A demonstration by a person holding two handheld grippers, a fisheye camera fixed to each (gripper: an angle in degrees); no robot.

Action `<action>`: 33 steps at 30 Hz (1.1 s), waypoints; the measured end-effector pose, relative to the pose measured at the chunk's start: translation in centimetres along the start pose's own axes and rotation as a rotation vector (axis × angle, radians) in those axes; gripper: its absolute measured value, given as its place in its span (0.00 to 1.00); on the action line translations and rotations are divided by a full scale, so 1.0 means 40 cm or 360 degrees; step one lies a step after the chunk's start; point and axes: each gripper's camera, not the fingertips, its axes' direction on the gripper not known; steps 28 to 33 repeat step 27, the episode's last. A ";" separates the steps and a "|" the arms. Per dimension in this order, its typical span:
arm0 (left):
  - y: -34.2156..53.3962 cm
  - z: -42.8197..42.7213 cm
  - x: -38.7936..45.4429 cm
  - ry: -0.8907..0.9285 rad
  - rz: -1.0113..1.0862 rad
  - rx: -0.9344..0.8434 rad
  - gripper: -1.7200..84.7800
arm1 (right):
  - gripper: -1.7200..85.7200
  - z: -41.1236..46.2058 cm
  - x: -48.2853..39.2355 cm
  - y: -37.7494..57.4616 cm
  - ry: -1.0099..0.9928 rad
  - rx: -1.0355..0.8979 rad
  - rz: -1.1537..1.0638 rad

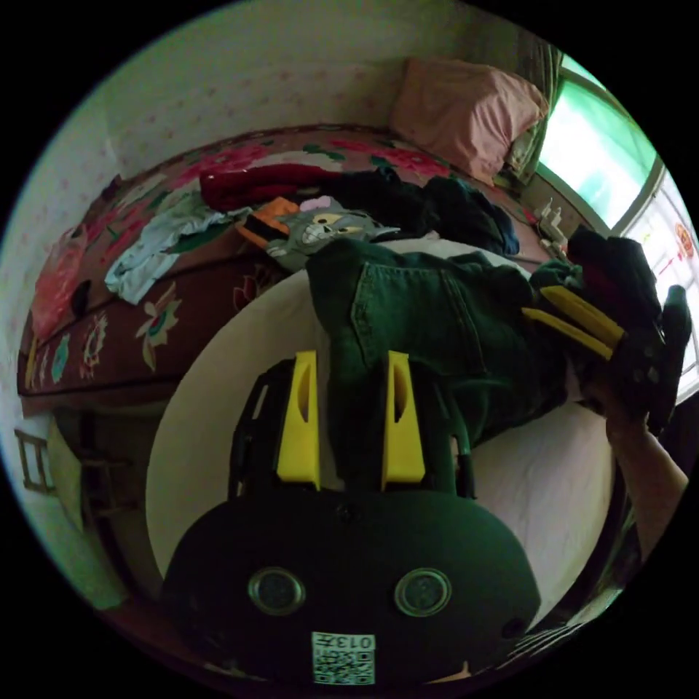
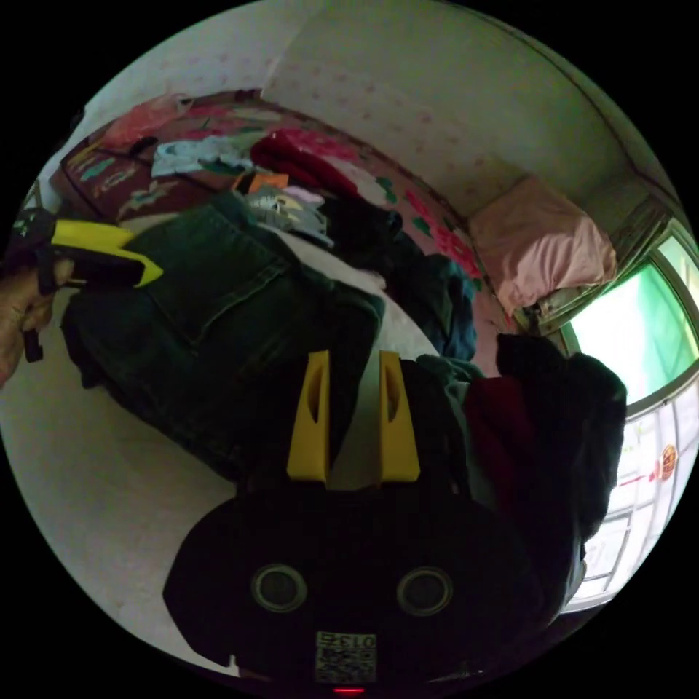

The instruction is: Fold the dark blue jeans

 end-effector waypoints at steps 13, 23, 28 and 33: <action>0.288 -0.384 0.418 0.0029 0.0027 0.0504 0.16 | 0.04 -0.542 0.252 0.703 -0.0390 0.0433 0.0165; 0.434 -0.354 1.299 0.0692 0.0703 0.0182 0.18 | 0.15 -0.768 0.744 1.548 0.0223 -0.0079 0.0536; 0.426 -0.344 1.608 0.0966 0.1000 0.0019 0.18 | 0.19 -0.812 0.962 1.844 0.0288 -0.0367 0.0809; 0.426 -0.344 1.608 0.0966 0.1000 0.0019 0.18 | 0.19 -0.812 0.962 1.844 0.0288 -0.0367 0.0809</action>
